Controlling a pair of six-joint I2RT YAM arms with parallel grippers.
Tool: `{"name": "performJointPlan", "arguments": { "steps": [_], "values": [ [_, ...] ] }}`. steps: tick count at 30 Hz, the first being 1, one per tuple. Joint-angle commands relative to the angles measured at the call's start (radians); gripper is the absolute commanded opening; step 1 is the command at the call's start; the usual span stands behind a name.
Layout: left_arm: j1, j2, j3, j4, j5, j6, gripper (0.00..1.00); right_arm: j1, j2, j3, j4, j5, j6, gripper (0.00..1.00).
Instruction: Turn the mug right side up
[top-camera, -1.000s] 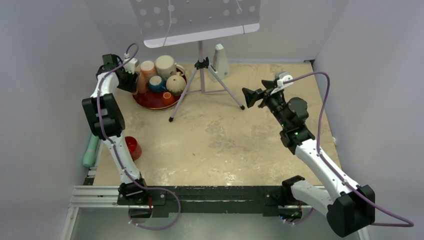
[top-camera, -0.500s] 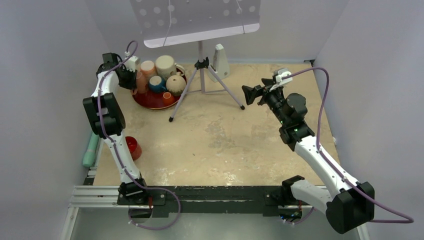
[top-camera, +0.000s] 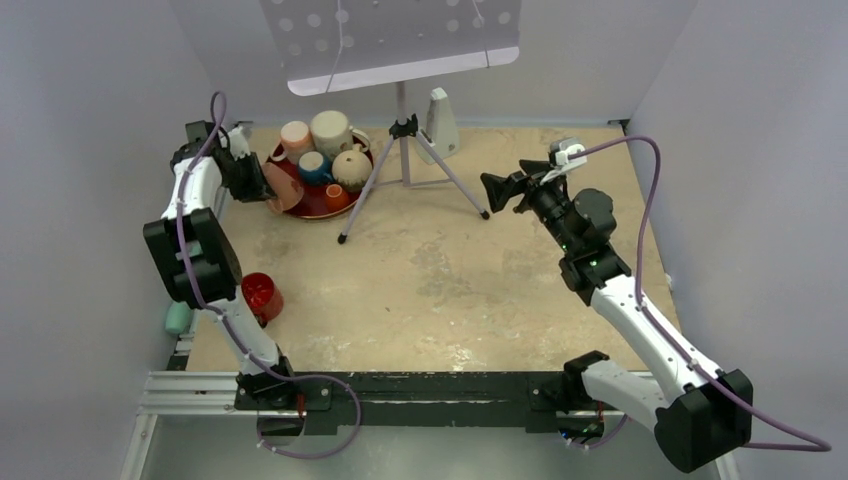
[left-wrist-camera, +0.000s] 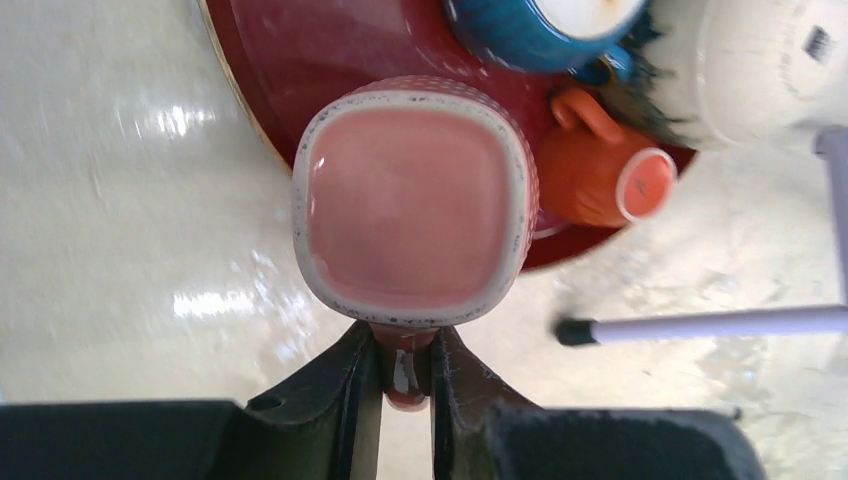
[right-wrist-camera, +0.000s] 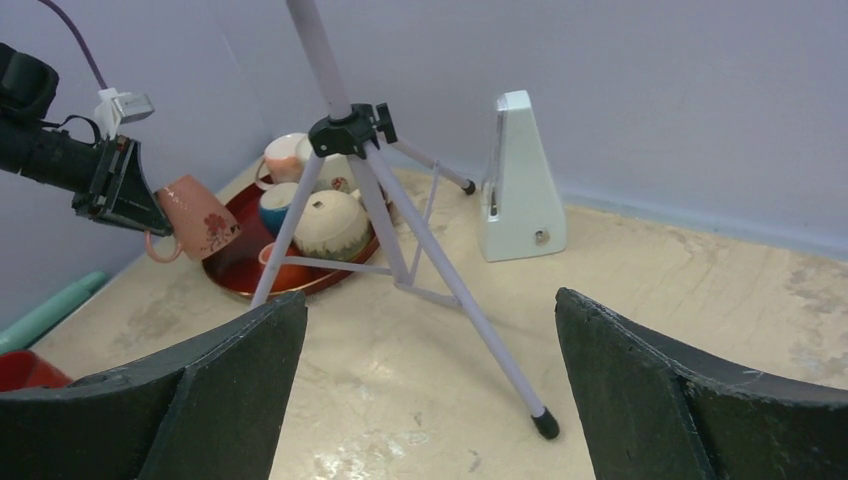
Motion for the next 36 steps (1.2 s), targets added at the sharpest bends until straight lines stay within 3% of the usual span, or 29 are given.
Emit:
{"name": "performJointPlan", "arguments": {
  "steps": [1, 11, 20, 25, 36],
  "values": [
    [0.002, -0.185, -0.056, -0.04, 0.051, -0.213, 0.0, 0.038, 0.023, 0.054, -0.016, -0.022, 0.085, 0.99],
    [0.007, -0.458, -0.244, -0.188, 0.211, -0.225, 0.0, 0.252, 0.254, 0.271, -0.059, -0.105, 0.32, 0.98],
    [0.007, -0.666, -0.337, -0.266, 0.441, -0.188, 0.0, 0.393, 0.536, 0.379, 0.151, -0.307, 0.571, 0.98],
    [0.0, -0.758, -0.355, -0.28, 0.501, -0.184, 0.0, 0.416, 0.611, 0.346, 0.358, -0.337, 0.724, 0.96],
    [-0.013, -0.816, -0.451, -0.177, 0.631, -0.34, 0.0, 0.5, 0.718, 0.367, 0.459, -0.285, 0.941, 0.92]
  ]
}}
